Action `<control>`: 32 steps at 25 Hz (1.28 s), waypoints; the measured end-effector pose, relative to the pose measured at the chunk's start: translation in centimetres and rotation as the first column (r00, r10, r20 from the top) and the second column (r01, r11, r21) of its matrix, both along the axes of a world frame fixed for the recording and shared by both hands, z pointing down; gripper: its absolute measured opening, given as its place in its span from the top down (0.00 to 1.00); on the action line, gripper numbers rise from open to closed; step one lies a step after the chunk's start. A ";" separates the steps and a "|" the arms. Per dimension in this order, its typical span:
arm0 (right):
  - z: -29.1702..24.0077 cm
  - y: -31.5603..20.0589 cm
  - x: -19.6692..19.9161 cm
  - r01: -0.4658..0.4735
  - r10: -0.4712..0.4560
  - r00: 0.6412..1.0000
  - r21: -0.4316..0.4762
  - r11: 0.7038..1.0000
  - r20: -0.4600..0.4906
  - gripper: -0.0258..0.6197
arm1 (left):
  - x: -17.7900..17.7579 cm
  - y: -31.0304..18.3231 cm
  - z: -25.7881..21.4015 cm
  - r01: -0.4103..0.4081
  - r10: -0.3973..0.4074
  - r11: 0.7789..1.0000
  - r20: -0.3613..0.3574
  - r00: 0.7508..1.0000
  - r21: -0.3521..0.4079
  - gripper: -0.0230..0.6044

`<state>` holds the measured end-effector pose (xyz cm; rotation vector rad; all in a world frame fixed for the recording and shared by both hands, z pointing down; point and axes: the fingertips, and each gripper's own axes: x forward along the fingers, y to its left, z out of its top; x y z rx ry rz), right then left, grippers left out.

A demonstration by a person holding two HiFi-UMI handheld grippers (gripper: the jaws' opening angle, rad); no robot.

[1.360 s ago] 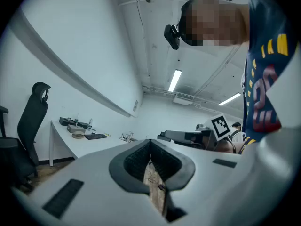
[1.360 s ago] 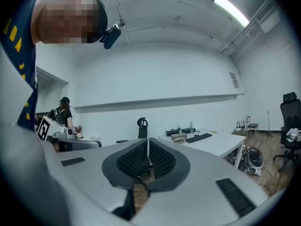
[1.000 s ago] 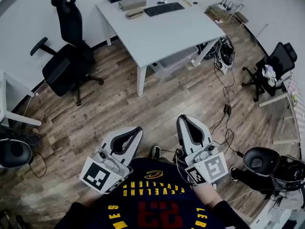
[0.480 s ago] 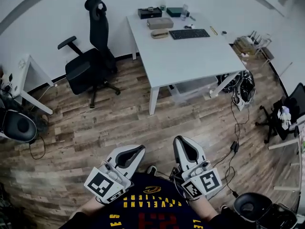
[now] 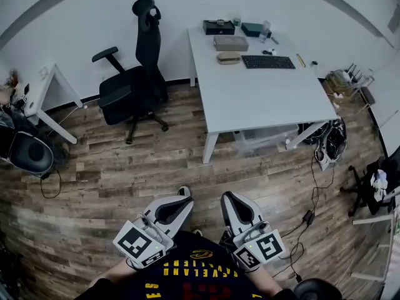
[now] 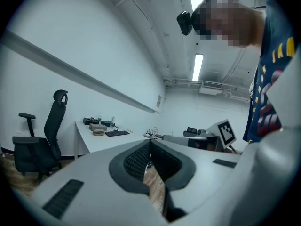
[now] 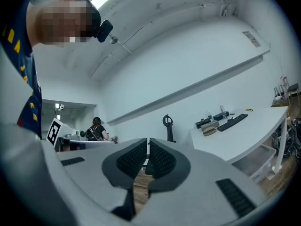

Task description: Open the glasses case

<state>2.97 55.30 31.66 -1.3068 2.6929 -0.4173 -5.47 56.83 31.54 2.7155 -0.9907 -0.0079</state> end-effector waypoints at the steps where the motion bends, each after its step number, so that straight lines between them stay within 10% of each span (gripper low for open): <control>1: 0.0 -0.8 0.2 -0.004 0.004 1.000 0.000 1.000 -0.007 0.92 | 0.3 -1.0 0.2 -0.010 0.010 1.000 -0.007 1.000 -0.005 0.94; 15: -0.8 -15.2 3.0 -0.184 0.172 0.973 -0.067 0.981 -0.152 0.92 | 4.1 -17.6 -1.0 -0.243 0.234 0.970 -0.184 0.955 -0.029 0.94; 32: 2.2 -28.2 -3.4 -0.046 0.023 0.990 -0.166 0.985 -0.138 0.92 | -2.4 -29.4 2.4 -0.131 0.102 0.983 -0.215 0.971 -0.128 0.94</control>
